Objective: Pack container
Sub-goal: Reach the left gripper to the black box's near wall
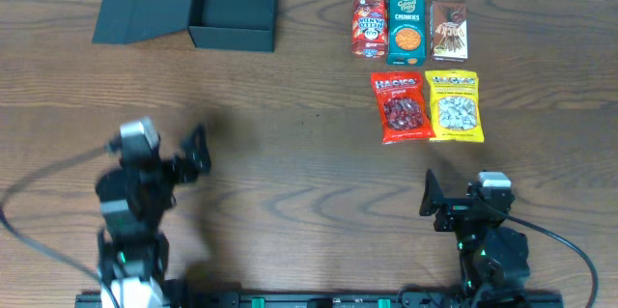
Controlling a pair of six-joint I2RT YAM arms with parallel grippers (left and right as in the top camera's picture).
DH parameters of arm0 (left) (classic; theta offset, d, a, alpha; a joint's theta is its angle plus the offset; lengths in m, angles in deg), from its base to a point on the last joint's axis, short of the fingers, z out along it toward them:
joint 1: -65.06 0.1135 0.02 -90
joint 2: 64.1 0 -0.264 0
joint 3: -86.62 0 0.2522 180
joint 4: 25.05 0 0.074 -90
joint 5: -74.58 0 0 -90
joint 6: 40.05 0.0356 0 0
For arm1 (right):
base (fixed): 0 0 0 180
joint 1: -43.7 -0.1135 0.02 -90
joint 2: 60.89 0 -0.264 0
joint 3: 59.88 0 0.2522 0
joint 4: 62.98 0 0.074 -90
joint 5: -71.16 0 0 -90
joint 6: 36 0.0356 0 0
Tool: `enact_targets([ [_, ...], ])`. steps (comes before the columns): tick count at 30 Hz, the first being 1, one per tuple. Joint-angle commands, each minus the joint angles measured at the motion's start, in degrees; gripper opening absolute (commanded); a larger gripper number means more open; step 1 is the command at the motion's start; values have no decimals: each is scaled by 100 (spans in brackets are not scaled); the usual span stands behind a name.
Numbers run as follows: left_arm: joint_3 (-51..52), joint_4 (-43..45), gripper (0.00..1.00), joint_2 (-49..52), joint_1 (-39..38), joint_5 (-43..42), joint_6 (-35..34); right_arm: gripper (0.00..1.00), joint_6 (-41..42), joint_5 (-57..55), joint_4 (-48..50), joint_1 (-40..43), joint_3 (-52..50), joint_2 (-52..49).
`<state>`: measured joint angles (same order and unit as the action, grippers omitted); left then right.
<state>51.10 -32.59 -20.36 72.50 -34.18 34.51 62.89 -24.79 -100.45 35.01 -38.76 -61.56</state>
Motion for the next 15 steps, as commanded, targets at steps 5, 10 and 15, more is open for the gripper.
enact_targets([
  [5,-2828,-839,95,2754,-647,-33,870,99,-61,20,7,46,-44,33],
  [10,-5034,-1897,95,4721,-1178,354,1241,99,-61,20,7,48,-44,33],
  [15,-6741,-2645,95,6214,-1349,529,1766,99,-61,20,7,48,-44,33],
])
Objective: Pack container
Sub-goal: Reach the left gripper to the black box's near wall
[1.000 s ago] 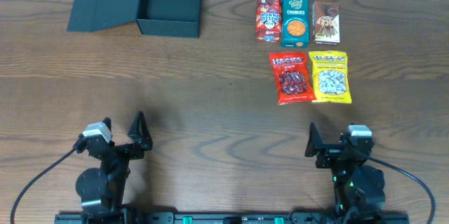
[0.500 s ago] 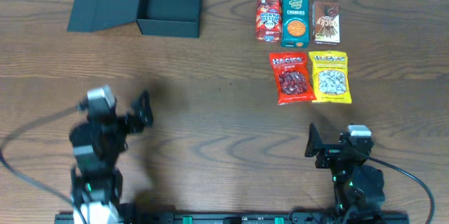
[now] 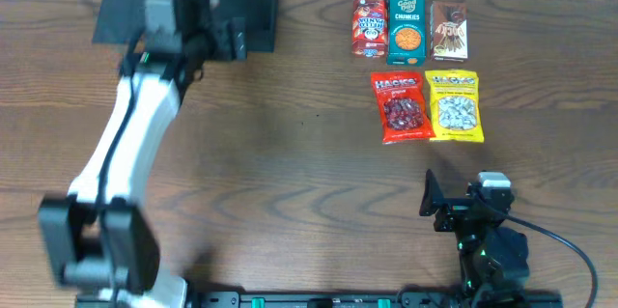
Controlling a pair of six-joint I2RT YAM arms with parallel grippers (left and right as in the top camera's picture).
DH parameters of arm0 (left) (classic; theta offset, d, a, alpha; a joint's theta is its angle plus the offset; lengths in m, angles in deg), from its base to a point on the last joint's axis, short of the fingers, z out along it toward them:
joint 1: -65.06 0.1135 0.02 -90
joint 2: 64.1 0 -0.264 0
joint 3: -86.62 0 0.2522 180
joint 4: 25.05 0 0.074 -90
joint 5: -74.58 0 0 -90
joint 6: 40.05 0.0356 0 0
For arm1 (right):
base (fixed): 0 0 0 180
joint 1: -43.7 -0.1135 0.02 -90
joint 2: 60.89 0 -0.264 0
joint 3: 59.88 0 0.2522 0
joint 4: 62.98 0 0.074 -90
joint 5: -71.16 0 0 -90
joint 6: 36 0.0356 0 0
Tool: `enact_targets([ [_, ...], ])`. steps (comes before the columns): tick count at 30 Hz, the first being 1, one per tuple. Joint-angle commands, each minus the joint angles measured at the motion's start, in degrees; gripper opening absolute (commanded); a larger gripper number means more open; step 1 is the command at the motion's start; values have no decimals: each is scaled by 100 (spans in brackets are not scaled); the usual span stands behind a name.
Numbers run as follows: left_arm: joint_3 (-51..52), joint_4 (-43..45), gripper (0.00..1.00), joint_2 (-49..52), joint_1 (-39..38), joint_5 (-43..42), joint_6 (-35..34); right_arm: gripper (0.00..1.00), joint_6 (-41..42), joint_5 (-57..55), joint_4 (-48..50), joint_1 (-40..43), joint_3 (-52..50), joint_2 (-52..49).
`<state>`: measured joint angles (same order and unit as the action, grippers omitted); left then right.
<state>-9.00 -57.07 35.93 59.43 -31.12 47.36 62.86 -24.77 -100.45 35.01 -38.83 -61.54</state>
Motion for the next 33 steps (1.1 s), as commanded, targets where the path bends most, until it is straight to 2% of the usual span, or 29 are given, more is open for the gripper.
enact_targets([
  [1,-1051,-354,95,874,-42,240,527,99,-59,17,7,46,-37,31],
  [5,-2118,-894,95,1893,-37,223,535,99,-59,17,7,48,-37,31],
  [8,-2258,-850,95,2216,-48,-236,520,99,-59,17,7,48,-37,31],
  [16,-2256,-721,95,2253,-50,-433,326,99,-59,17,7,48,-37,31],
  [20,-2256,-428,95,2267,-76,-855,323,99,-59,17,7,46,-37,31],
  [24,-2256,-179,95,2347,-238,-734,404,99,-59,17,7,48,-37,31],
  [33,-2253,-286,96,2632,-664,286,737,99,-57,17,7,48,-37,31],
])
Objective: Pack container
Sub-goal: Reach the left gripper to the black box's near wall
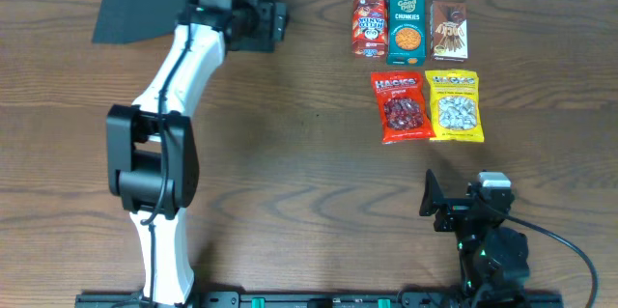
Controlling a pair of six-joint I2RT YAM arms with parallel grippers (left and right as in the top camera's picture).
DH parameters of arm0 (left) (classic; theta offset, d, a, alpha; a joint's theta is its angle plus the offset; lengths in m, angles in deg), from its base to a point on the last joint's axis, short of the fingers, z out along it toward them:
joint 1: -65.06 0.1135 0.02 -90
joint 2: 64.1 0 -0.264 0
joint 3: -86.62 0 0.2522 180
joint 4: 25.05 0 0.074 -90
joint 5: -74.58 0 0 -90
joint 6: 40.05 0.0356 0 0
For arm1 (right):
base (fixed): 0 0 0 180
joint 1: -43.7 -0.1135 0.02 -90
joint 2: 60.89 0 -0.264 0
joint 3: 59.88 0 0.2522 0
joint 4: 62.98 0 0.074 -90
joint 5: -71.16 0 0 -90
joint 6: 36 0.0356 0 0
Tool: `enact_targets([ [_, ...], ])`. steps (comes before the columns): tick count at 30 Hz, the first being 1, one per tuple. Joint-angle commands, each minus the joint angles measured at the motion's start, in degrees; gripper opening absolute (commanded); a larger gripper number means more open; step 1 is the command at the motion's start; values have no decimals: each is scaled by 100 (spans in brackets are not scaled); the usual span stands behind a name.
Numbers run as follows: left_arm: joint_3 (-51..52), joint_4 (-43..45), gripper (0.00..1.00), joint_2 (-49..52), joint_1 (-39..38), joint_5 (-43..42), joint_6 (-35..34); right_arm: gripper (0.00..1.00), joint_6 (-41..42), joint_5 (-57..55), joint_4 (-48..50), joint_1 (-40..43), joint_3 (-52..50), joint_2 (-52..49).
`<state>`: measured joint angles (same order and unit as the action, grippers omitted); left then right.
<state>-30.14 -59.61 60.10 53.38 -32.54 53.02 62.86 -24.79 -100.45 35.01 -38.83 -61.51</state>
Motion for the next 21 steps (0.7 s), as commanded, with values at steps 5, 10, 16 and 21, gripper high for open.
enact_targets([
  [5,-142,81,100,450,-70,577,201,99,-59,20,7,48,-37,28],
  [10,-142,155,87,636,-50,619,208,99,-59,20,9,48,-37,28],
  [16,-142,195,53,643,-50,614,208,99,-59,20,7,48,-37,28],
  [21,-142,155,37,643,-50,616,210,99,-59,20,9,48,-37,28],
])
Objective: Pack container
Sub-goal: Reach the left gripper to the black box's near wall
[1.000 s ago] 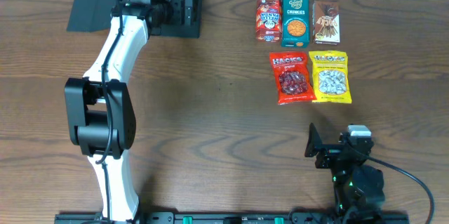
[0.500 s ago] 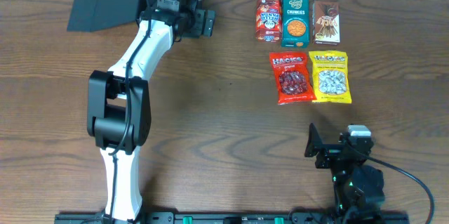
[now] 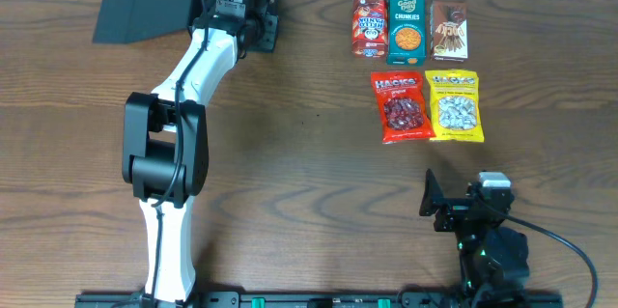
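Observation:
A black box (image 3: 198, 20) with its lid (image 3: 135, 9) folded open to the left stands at the table's far left. My left gripper (image 3: 263, 20) is at the box's right wall, the arm stretched over the box; whether its jaws are open or shut is hidden. Five snack packs lie at the far right: a red bag (image 3: 369, 26), a green box (image 3: 407, 29), a brown box (image 3: 449, 31), a red Hacks bag (image 3: 402, 106) and a yellow Hacks bag (image 3: 454, 105). My right gripper (image 3: 430, 195) rests near the front edge, holding nothing.
The brown wooden table (image 3: 309, 173) carries only the box and the snacks. The left arm's white links (image 3: 164, 154) run from the front left up to the box. A cable (image 3: 570, 240) trails from the right arm's base.
My left gripper has shifted a little to the left and its wrist has turned at the box's right wall. The box, the snacks and the right arm are where they were.
At first my left arm was folded low at the front left, far from the box. Then it was stretched up to the box's front wall, then at the box's right wall, where it stays now. The snacks and right arm never moved.

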Controlling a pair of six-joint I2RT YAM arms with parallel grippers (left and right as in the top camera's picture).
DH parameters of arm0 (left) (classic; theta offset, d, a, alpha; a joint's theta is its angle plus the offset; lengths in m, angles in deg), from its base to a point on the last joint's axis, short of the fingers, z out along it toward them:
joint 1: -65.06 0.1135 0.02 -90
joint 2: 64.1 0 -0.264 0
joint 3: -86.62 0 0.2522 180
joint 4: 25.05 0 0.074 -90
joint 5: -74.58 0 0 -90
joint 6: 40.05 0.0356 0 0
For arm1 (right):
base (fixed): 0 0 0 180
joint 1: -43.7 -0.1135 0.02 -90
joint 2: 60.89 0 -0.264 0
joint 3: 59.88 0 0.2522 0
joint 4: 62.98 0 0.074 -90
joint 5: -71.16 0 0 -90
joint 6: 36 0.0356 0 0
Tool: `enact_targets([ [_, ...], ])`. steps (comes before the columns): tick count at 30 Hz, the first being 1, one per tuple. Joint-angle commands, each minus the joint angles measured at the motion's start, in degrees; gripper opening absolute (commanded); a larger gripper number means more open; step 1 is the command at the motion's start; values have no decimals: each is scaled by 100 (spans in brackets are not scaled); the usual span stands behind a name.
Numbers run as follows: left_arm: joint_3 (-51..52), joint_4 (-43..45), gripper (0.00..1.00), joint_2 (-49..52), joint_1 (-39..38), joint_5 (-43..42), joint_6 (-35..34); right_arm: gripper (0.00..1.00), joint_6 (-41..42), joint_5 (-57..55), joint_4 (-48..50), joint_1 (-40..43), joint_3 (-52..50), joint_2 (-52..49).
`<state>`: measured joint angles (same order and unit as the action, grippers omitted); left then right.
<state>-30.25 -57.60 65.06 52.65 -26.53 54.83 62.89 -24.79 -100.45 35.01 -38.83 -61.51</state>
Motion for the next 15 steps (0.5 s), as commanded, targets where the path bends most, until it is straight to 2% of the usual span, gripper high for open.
enact_targets([
  [1,-131,-61,33,146,22,15,28,99,-61,20,7,48,-37,28],
  [4,-131,-114,18,146,22,15,28,99,-61,20,7,48,-37,28],
  [8,-131,-195,6,146,22,17,33,99,-61,20,7,48,-37,28],
  [11,-131,-293,6,146,22,17,96,99,-61,20,9,48,-37,28],
  [15,-131,-704,6,146,22,17,579,99,-61,20,9,48,-37,28],
])
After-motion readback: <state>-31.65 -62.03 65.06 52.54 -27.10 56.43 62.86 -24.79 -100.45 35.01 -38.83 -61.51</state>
